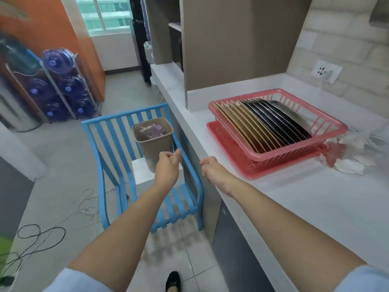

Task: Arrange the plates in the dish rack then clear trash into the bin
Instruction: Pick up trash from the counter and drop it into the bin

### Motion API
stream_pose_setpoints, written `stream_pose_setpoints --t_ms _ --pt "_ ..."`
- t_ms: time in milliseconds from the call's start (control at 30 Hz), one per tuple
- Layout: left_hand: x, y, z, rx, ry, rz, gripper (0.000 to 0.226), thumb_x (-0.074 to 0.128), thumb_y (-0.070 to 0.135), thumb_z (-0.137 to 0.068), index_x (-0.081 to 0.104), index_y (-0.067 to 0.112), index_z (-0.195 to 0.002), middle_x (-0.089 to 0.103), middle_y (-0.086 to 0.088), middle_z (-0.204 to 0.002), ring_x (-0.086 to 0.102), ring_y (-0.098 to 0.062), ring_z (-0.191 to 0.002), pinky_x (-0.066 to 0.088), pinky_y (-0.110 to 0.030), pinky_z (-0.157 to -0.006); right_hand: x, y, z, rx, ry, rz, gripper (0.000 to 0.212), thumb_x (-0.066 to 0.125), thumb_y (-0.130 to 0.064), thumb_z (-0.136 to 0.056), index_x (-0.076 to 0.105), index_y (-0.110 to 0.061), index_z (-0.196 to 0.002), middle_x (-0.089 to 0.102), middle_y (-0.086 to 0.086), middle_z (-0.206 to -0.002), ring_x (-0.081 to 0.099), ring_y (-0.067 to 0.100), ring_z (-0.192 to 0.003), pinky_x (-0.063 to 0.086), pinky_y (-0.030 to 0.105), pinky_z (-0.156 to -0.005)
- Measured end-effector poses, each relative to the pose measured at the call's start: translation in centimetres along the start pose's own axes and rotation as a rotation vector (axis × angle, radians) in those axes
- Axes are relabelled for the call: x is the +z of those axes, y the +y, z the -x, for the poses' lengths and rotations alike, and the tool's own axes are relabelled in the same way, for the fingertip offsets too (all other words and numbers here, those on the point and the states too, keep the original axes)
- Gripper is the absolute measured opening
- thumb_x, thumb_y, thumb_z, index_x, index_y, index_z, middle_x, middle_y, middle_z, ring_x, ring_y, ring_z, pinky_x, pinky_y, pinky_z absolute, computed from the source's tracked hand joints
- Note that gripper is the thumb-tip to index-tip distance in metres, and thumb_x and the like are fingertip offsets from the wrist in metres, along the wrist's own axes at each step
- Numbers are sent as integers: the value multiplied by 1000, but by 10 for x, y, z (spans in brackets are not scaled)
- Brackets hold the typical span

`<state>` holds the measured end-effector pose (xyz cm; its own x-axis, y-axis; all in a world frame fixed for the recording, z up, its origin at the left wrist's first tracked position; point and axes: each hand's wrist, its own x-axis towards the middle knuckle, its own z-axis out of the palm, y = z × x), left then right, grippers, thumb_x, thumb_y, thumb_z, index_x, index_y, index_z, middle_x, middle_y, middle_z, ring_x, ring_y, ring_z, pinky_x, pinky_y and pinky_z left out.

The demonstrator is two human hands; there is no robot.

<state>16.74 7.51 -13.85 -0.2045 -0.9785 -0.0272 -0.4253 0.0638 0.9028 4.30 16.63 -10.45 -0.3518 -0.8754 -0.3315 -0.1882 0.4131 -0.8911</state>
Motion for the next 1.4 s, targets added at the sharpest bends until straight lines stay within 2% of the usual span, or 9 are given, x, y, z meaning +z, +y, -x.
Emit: stream_pose_setpoints --t_ms 167,200,367,500,600,700,833,1167,1400 --pt "-28 -11 -66 -23 60 21 33 39 43 -103 45 11 -103 52 2 -79 50 -17 -73 33 -30 -57 39 -26 -82 -53 -33 48 21 37 7 -93 45 -12 -97 42 11 -87 40 14 -65 42 34 -60" --pt "-35 -16 -89 -50 48 54 28 42 39 -102 42 12 -106 50 1 -80 49 -18 -75 34 -31 -60 49 -32 -105 -57 -18 29 28 40 6 -94 36 21 -117 45 11 -85 41 14 -63 40 32 -59" --pt "-61 -38 -188 -265 50 223 31 55 25 -78 33 21 -100 47 -7 -96 47 -25 -89 43 -45 -92 75 -48 -187 -104 56 48 27 56 -9 -93 61 -14 -119 62 1 -103 59 16 -84 45 21 -71" --pt "-75 -59 -250 -295 41 175 28 57 13 -87 37 21 -104 51 -14 -112 53 -25 -93 50 -41 -88 92 -59 -240 -99 122 87 22 70 -18 -85 57 -32 -96 67 1 -108 64 19 -97 47 25 -77" --pt "-81 -69 -288 -246 10 45 29 64 12 -90 43 17 -110 53 -10 -115 58 -22 -95 52 -32 -73 100 -71 -269 -83 165 98 24 70 -15 -85 53 -27 -98 65 3 -107 63 20 -96 51 26 -74" --pt "-80 -82 -326 -171 19 -144 26 72 19 -84 55 19 -103 45 -6 -120 56 -22 -103 52 -35 -90 108 -79 -306 -76 192 142 21 67 -16 -87 54 -23 -101 62 2 -108 60 18 -93 46 23 -66" --pt "-72 -101 -361 -78 -53 -293 18 66 14 -88 52 19 -98 35 -1 -112 48 -19 -100 40 -10 -70 120 -84 -349 -76 185 231 17 68 -14 -87 55 -20 -97 59 3 -112 56 17 -93 41 23 -74" --pt "-68 -130 -379 85 -236 -1060 35 43 52 -96 71 31 -99 63 4 -105 49 -20 -109 27 -42 -94 140 -77 -398 -80 152 327 10 66 -13 -90 61 -15 -98 50 -2 -104 51 12 -86 31 8 -57" --pt "-77 -121 -365 75 -299 -962 39 30 41 -102 67 34 -112 67 2 -109 52 -22 -113 22 -46 -103 143 -67 -383 -66 23 377 43 57 -21 -93 54 -21 -135 52 5 -139 49 22 -125 41 32 -103"
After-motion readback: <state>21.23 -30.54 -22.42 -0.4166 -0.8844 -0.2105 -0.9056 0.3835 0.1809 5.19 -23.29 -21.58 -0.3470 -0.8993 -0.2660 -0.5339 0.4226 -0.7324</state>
